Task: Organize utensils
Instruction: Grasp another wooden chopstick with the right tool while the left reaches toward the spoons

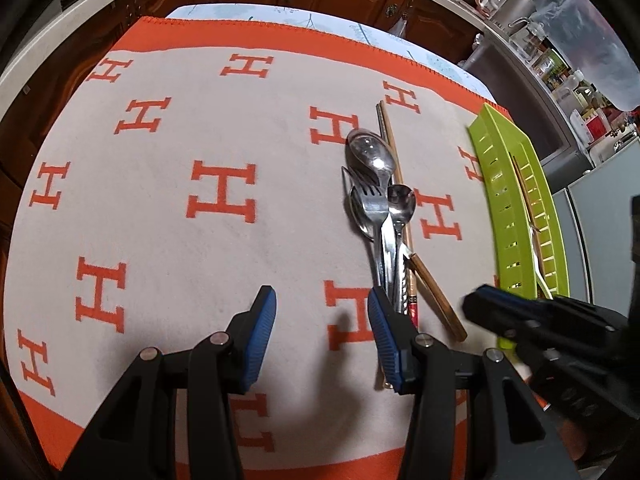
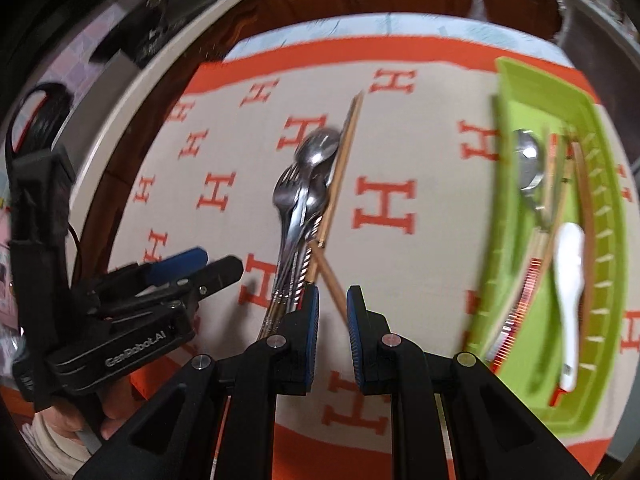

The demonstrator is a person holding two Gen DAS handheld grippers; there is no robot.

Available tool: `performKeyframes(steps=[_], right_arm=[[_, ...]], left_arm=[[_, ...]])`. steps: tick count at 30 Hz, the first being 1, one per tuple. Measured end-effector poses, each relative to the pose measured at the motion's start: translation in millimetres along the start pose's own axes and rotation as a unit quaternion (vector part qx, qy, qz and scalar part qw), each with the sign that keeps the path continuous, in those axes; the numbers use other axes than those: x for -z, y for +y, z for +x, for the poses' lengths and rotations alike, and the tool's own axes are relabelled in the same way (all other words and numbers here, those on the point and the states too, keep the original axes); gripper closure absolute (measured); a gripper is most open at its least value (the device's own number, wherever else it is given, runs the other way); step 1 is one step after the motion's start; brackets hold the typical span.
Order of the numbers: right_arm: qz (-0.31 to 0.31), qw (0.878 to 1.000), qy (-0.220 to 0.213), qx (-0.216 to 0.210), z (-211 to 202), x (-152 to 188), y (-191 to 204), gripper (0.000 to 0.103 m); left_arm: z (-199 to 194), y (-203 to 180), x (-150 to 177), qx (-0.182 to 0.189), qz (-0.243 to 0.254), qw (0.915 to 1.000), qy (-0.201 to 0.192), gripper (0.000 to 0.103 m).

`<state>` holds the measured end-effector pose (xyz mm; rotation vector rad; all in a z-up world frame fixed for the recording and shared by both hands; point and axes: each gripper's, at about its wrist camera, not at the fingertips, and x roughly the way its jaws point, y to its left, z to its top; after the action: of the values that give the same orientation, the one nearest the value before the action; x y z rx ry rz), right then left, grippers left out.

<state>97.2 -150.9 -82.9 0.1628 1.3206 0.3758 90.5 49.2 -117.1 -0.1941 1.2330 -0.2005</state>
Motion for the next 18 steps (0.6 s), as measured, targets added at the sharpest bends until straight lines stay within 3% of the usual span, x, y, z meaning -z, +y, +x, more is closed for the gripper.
performKeyframes(steps=[4,11,14,18], right_arm=[[-0.016,1.000,0.022,-0.002,30,-5,6,0.088],[-0.053,0.998,0.017,0.026,52,-18,15,0.089],[-0.068,0.997,0.009,0.015,56,-18,22,0.094],[-0.119,0.992,-0.015,0.040,54,-11,46,0.096]], left_arm=[[4,2,-1,0.005,0.002,1.0000,0.003,0.057],[6,9,-2,0.007,0.001,1.0000,-0.001,0.057],[4,14,-3,0.006,-0.003,1.0000,-0.004,0.057],[-1,22,-3,0.000,-0.011,0.9999,-0.013,0.057]])
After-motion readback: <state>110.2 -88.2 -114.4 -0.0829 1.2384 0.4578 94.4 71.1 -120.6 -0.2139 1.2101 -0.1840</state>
